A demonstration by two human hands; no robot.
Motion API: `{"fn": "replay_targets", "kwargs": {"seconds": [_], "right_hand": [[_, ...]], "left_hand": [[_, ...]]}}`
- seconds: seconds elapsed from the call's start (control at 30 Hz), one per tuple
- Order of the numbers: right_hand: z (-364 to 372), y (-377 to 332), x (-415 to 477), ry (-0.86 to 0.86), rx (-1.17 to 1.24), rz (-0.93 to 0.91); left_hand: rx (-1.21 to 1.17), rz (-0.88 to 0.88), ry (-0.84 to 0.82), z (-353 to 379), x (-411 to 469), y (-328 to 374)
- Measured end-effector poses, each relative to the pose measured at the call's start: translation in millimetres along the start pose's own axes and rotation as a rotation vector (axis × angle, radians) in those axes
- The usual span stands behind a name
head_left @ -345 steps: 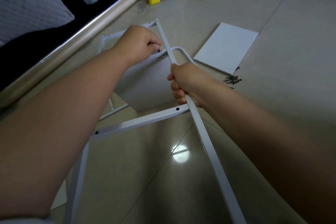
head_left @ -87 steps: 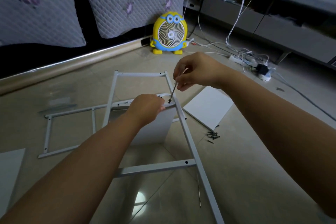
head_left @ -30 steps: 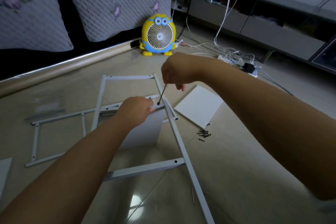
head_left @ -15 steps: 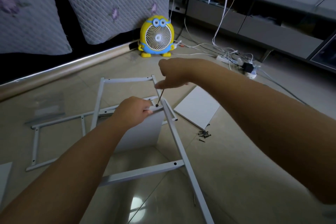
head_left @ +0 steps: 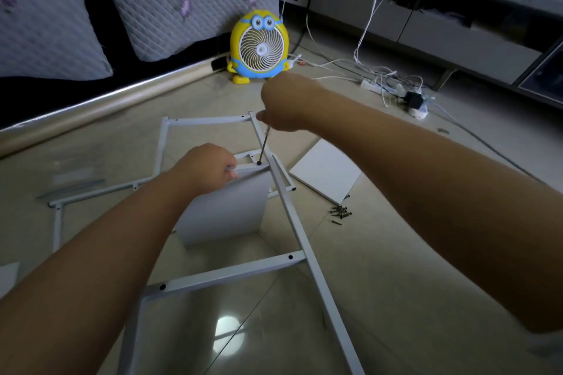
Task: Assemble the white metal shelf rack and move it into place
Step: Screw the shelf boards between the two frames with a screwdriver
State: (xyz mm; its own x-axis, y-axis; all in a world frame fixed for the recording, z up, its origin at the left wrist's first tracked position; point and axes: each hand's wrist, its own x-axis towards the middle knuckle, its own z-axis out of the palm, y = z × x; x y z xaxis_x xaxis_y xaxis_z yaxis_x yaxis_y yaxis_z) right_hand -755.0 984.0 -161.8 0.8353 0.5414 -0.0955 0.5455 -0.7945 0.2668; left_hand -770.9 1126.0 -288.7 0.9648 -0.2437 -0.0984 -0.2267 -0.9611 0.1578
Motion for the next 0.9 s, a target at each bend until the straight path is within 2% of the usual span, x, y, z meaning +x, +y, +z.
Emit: {"fn": "replay_targets", "kwargs": {"seconds": [0.13, 0.33, 0.53, 0.63, 0.77, 0.9], "right_hand": [[2, -5, 4, -0.102, 0.057, 0.147], [-4, -1, -6, -0.196, 0.092, -0.095], [-5, -11, -3, -0.049, 0.008, -0.196], [-1, -14, 2, -0.073, 0.089, -0.071], [-1, -10, 4, -0.164, 0.3, 0.255], [-1, -21, 7, -0.171, 0.295, 0.291]], "left_hand": [[-0.009, 0.001, 0.006, 1, -2, 0], [-0.021, -0.026, -0.024, 1, -3, 4], [-0.039, -0.048, -0.044, 0, -4, 4], [-0.027, -0.046, -0.036, 1, -3, 3], [-0.012, -0.038, -0.029, 0, -1, 1], [-0.03, -0.039, 0.002, 1, -2, 2]]}}
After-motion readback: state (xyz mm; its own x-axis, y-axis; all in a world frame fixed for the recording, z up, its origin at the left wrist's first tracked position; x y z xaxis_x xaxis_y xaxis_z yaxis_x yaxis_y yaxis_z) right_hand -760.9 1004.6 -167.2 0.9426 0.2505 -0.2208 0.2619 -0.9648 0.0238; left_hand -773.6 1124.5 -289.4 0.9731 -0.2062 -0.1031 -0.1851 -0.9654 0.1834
